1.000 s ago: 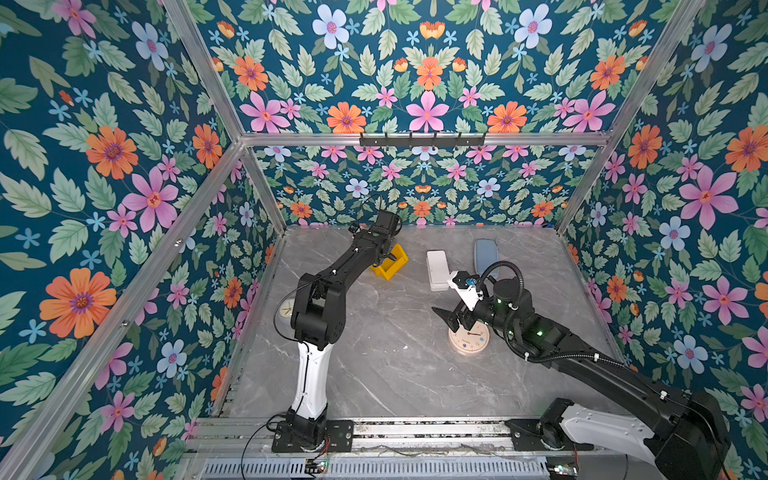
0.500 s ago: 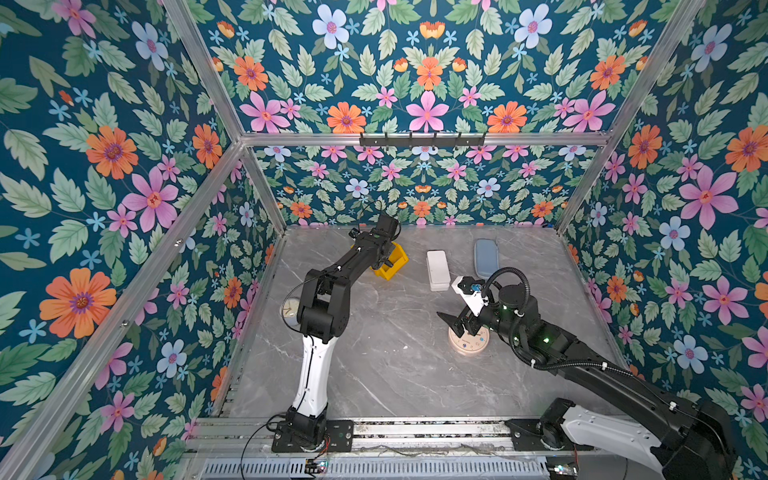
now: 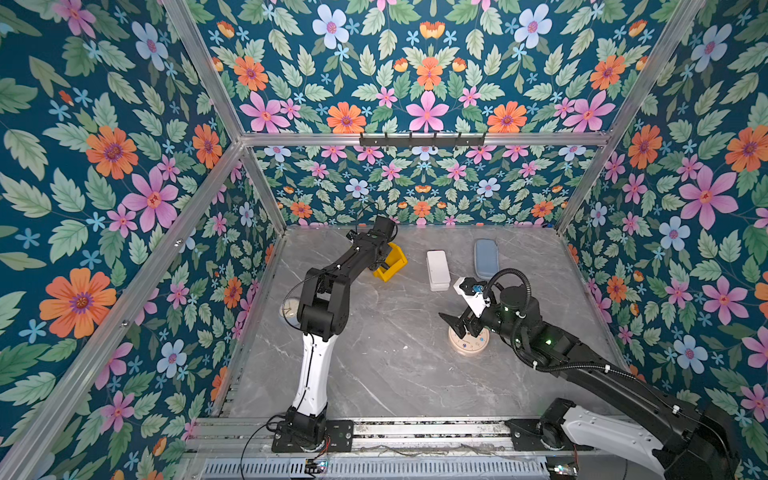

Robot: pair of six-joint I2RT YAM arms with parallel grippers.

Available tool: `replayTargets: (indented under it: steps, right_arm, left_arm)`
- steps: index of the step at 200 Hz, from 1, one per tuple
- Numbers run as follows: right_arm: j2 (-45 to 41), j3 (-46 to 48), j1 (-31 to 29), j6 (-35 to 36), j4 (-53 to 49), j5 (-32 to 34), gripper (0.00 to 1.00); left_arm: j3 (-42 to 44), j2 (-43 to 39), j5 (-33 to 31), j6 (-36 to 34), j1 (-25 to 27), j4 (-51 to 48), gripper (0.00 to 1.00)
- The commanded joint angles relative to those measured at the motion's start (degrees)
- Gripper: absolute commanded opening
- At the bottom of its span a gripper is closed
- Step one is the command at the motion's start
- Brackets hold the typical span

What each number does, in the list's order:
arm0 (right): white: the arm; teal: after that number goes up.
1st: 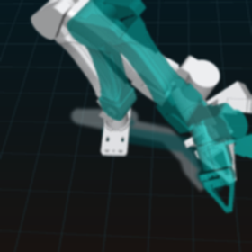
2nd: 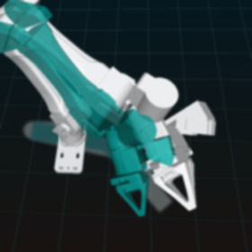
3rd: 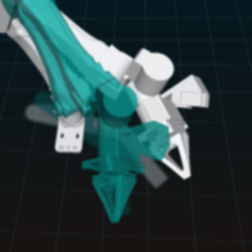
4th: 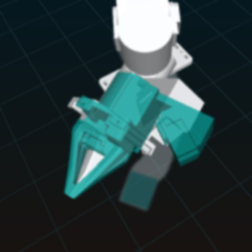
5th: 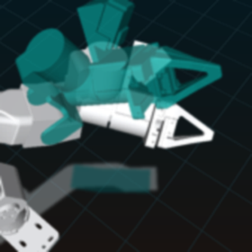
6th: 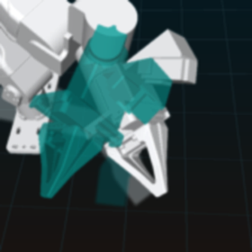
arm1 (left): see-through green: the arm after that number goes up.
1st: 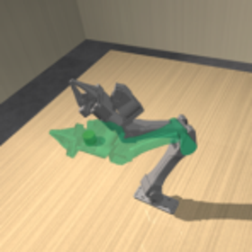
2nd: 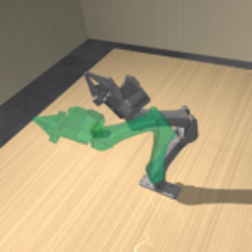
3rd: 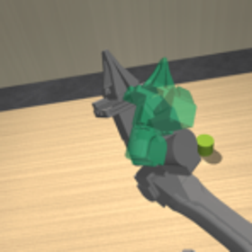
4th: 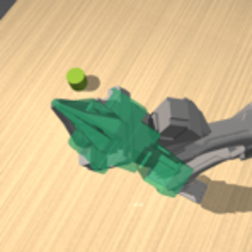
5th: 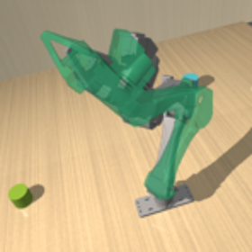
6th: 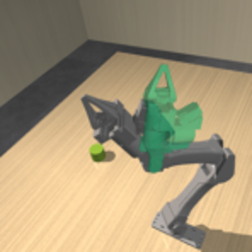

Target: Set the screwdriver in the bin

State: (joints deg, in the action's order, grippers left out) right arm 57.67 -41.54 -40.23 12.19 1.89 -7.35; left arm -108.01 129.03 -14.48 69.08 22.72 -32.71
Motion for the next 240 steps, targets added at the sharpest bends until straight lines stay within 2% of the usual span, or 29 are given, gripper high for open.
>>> replayTargets:
  steps: [1, 19, 37, 84, 125, 144, 176, 182, 189, 191, 214, 240]
  right_arm:
    - [-0.2, -0.2, 0.0, 0.0, 0.5, 0.2, 0.99]
    - [-0.2, -0.3, 0.0, 0.0, 0.6, 0.2, 0.99]
    - [-0.2, -0.5, 0.0, -0.1, 0.7, 0.2, 0.99]
    - [-0.3, -0.8, 0.0, -0.7, 1.5, -0.1, 0.99]
    - [-0.4, -1.4, 0.0, -1.0, 1.5, -0.6, 0.99]
    - [-0.7, -1.8, 0.0, -1.6, 1.9, -1.5, 0.99]
    - [-2.2, -1.9, 0.0, -2.7, 0.9, -1.9, 0.99]
    - [-2.6, -1.7, 0.0, -2.9, 0.6, -1.7, 0.99]
    - [-3.2, -1.4, 0.0, -3.3, 0.5, -1.3, 0.99]
    - [-3.4, -1.4, 0.0, -3.4, 0.5, -1.2, 0.99]
    - [-5.2, 0.5, 0.5, -5.5, 1.1, 1.4, 0.99]
    - [-7.7, 3.5, 3.9, -9.4, 2.2, 3.9, 0.99]
  left_arm:
    - [-0.3, -1.3, -0.2, 0.1, 0.0, -1.1, 0.21]
    - [-0.1, -2.5, -0.2, 0.4, 0.0, -1.3, 0.33]
    - [0.1, -3.8, 0.1, 0.3, 0.0, -1.5, 0.4]
    - [1.7, -8.9, 0.7, -1.5, 0.8, -0.8, 0.45]
    - [10.5, -17.8, -3.9, -5.1, 2.7, 2.0, 0.51]
    - [15.9, -23.0, -7.5, -7.2, 3.8, 3.7, 0.57]
    - [27.5, -32.9, -12.6, -17.2, 6.1, 13.6, 0.71]
    - [29.9, -34.8, -13.2, -19.7, 6.4, 16.0, 0.79]
    - [32.7, -36.7, -13.8, -22.3, 6.8, 18.9, 0.98]
    - [33.5, -37.4, -14.0, -23.0, 6.8, 19.7, 0.99]
    - [43.4, -44.0, -13.9, -32.7, 7.0, 31.2, 1.0]
    - [55.2, -50.9, -14.6, -44.2, 7.0, 45.2, 1.0]
